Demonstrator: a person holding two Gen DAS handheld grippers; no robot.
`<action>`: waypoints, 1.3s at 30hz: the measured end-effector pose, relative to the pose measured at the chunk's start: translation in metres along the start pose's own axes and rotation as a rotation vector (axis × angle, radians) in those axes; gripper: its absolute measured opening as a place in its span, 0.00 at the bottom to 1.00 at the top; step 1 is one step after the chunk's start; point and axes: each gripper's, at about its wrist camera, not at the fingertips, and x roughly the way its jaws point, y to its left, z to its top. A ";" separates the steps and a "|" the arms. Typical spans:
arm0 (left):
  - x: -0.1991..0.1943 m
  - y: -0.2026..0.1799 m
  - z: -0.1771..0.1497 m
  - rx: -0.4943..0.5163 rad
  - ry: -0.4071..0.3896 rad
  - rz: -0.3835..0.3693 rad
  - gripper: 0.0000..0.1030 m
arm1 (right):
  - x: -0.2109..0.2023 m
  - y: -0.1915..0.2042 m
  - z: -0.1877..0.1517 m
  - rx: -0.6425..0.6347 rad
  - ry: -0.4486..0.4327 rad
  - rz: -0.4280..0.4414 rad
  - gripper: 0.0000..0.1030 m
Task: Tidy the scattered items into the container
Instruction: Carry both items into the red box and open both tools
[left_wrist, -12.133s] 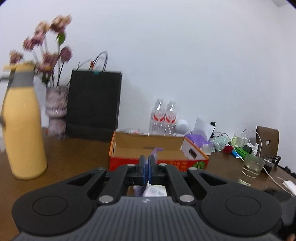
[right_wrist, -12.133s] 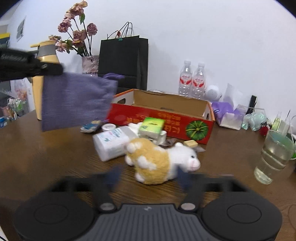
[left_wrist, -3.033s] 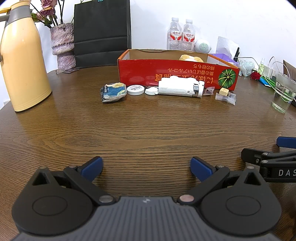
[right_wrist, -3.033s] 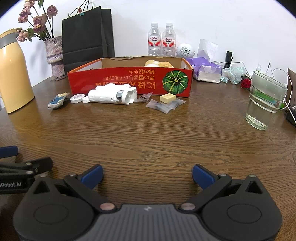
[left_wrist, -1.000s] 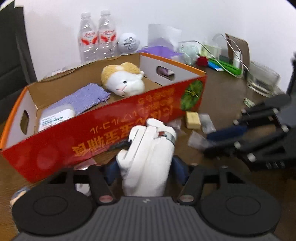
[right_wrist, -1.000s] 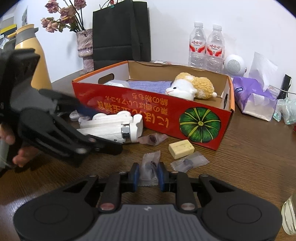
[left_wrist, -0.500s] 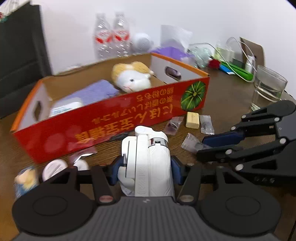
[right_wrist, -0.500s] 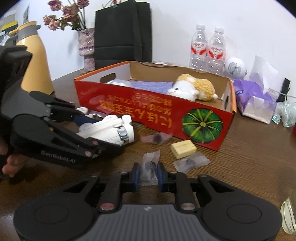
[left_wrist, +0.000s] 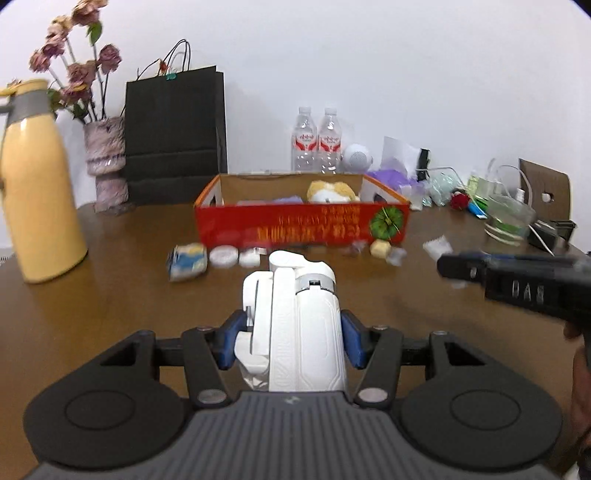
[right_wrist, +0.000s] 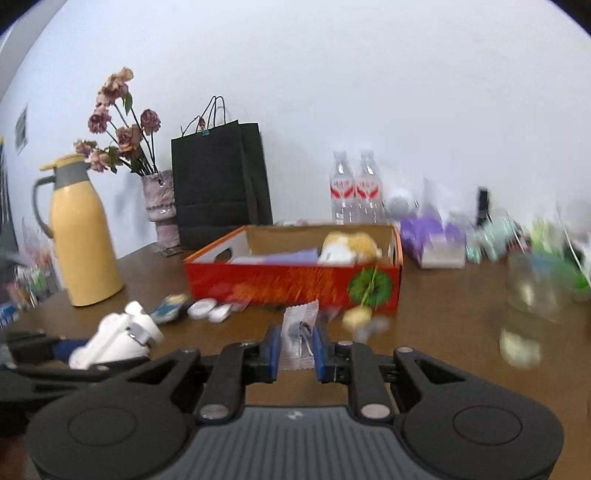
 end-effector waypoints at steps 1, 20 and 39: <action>-0.005 0.001 -0.002 -0.006 0.003 -0.005 0.53 | -0.009 0.006 -0.009 0.007 0.004 -0.001 0.17; 0.174 0.047 0.273 -0.149 0.251 -0.218 0.53 | 0.081 -0.070 0.203 0.048 0.082 -0.056 0.17; 0.354 0.032 0.254 -0.106 0.618 -0.201 0.78 | 0.343 -0.118 0.196 0.079 0.659 -0.111 0.43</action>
